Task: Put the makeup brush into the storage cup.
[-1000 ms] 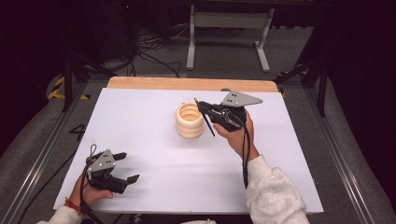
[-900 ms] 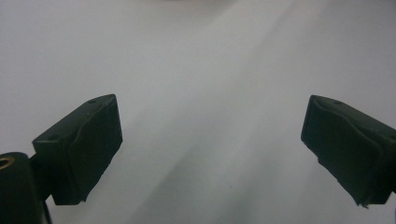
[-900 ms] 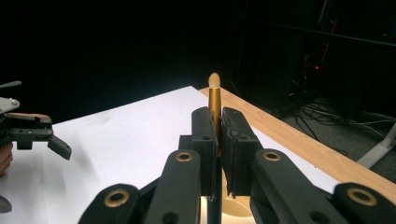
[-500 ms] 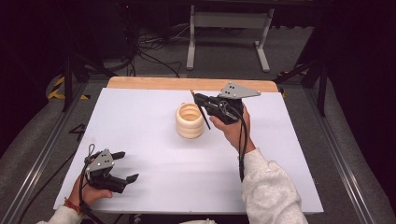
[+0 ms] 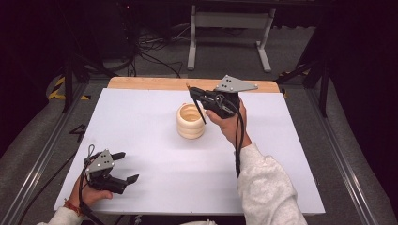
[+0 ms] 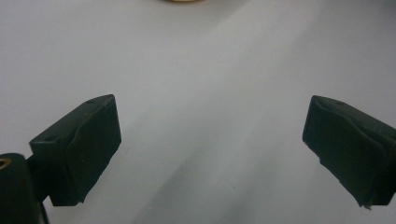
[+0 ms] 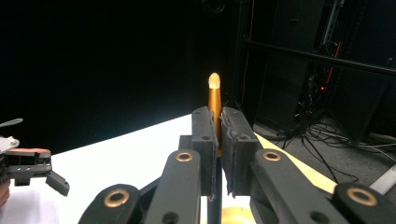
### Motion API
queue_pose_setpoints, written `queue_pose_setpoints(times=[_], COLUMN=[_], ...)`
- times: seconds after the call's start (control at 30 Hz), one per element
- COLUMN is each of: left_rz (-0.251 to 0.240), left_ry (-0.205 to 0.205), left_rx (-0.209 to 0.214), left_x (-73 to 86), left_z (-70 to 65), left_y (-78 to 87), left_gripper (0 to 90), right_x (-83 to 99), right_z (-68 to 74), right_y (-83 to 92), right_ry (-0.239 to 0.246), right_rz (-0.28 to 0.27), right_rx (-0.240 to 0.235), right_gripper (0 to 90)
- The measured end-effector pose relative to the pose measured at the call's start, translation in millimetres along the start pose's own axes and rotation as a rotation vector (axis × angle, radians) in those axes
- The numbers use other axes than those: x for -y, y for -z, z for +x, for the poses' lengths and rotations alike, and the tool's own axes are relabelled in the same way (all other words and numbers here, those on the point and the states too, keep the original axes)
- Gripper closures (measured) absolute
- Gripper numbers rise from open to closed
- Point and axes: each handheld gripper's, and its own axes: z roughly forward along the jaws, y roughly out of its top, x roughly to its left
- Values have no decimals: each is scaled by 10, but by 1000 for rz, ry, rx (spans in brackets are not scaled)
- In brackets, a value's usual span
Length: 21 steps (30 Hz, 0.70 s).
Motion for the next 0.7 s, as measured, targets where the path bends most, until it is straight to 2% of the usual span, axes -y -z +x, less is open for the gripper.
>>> queue_pose_setpoints(times=[0.2,0.7], left_rz=[1,-1], left_ry=[-1,-2], left_rx=[-3,-7], left_x=[5,9], left_z=[4,3], left_y=[4,15], left_gripper=[49,48], right_x=[-10,6], right_z=[-14,-113], right_y=[-99,-246], right_ry=[1,-34], right_rz=[8,-11], right_rx=[12,13], right_gripper=[849,849])
